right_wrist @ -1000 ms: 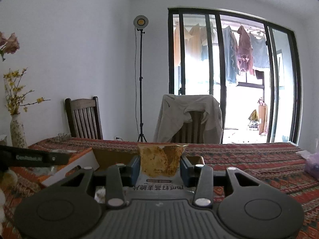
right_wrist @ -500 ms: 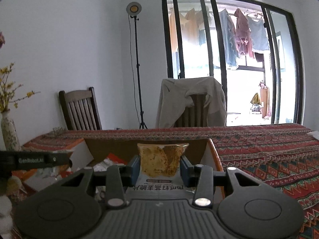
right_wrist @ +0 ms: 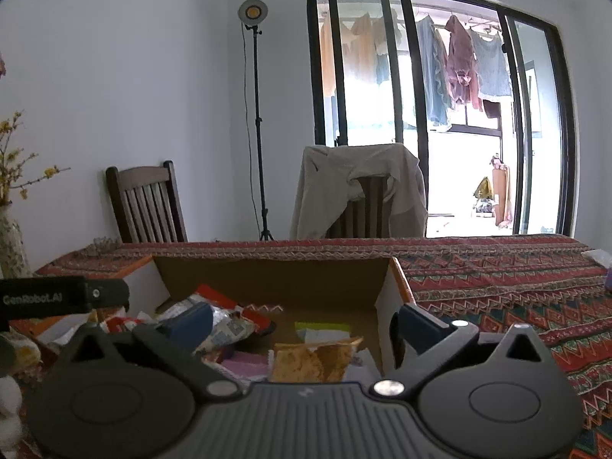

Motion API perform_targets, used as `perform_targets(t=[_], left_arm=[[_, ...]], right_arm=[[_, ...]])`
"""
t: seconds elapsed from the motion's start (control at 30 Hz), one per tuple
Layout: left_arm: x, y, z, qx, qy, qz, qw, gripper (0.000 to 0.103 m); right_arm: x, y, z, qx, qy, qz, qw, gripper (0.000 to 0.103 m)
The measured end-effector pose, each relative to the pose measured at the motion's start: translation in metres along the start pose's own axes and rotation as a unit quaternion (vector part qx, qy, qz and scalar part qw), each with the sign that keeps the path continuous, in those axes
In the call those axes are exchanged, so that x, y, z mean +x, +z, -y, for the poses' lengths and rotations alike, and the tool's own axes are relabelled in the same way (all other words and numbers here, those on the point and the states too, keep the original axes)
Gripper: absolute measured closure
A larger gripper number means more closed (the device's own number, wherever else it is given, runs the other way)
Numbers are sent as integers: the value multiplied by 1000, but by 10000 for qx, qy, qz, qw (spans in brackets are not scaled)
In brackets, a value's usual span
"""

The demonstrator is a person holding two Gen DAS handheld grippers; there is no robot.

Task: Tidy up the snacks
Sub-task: 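Lower both held packets into the cardboard box and open both tools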

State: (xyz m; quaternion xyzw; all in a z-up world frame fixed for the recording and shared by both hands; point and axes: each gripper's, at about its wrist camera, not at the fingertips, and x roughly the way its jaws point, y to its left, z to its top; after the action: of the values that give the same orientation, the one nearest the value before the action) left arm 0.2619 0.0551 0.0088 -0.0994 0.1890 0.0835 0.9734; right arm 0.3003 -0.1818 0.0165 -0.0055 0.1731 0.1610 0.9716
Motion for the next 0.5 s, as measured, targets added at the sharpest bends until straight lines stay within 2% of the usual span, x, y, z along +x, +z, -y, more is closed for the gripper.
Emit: perform_targets(t=[0.3, 0.5], left_arm=[[-4, -2, 3, 9, 56, 119, 9999, 0], [-11, 9, 2, -174, 59, 104, 9998, 0]], right_arm=[[-3, 1, 0, 4, 1, 32, 10000, 0], [-13, 12, -1, -32, 54, 18, 10000, 0]])
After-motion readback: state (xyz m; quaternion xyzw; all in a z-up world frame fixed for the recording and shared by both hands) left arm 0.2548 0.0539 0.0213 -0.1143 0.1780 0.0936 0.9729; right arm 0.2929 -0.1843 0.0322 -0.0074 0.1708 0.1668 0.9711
